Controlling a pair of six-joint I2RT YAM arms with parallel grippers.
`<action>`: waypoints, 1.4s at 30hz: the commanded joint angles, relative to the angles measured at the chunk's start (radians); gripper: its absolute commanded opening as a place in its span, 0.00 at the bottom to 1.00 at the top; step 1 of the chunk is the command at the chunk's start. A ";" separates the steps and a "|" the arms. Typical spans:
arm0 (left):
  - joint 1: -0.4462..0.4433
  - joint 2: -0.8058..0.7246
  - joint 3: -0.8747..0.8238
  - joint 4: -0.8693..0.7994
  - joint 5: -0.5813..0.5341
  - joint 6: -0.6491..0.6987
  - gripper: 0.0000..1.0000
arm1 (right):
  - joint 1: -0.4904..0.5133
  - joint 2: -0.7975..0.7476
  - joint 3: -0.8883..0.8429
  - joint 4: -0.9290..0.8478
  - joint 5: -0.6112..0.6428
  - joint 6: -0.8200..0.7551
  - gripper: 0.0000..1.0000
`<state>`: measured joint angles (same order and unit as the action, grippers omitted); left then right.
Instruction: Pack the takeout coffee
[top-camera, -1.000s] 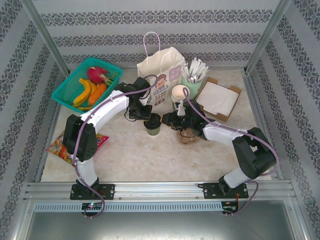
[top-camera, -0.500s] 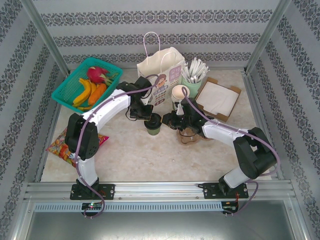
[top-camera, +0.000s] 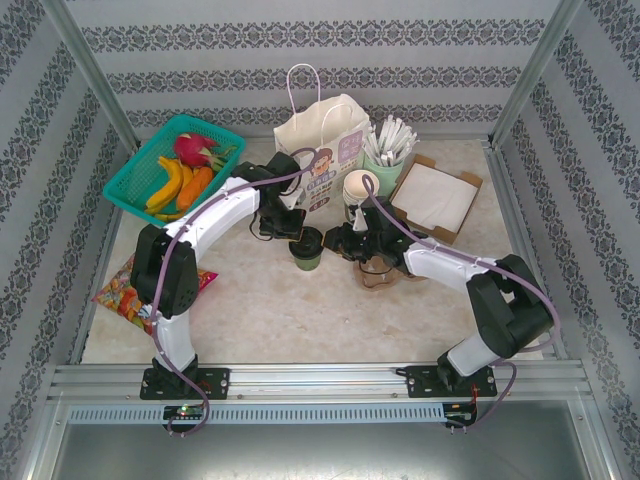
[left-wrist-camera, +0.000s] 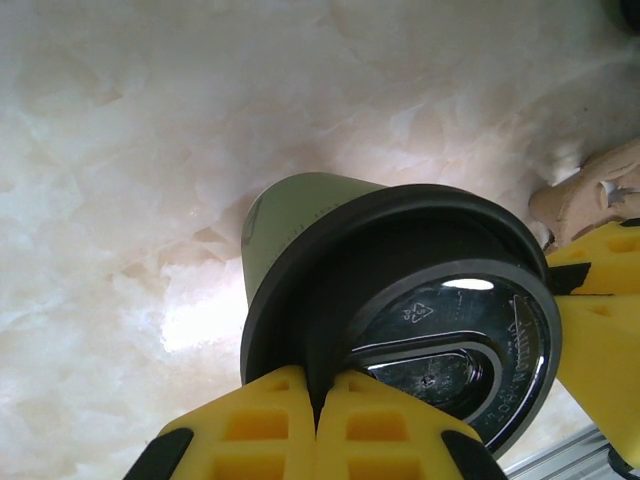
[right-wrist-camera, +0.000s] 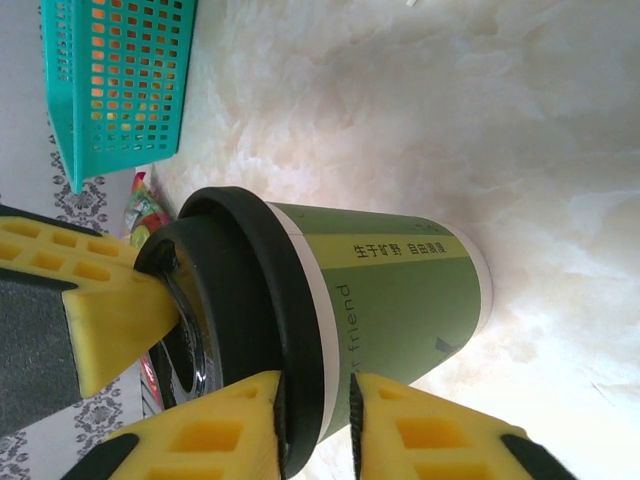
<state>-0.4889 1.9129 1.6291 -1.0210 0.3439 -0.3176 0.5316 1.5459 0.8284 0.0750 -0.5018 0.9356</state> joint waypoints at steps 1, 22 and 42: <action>-0.008 0.132 -0.120 -0.070 -0.127 0.061 0.00 | 0.015 0.002 -0.043 -0.169 0.054 -0.021 0.29; -0.041 0.061 0.102 -0.278 -0.135 0.293 0.00 | -0.022 -0.065 0.048 -0.104 -0.012 -0.036 0.70; -0.060 0.095 0.148 -0.293 -0.130 0.296 0.00 | -0.016 0.113 0.144 -0.169 -0.091 -0.051 0.67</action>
<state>-0.5369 1.9644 1.7874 -1.2530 0.2455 -0.0326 0.5140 1.6363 0.9535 -0.0658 -0.5652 0.8928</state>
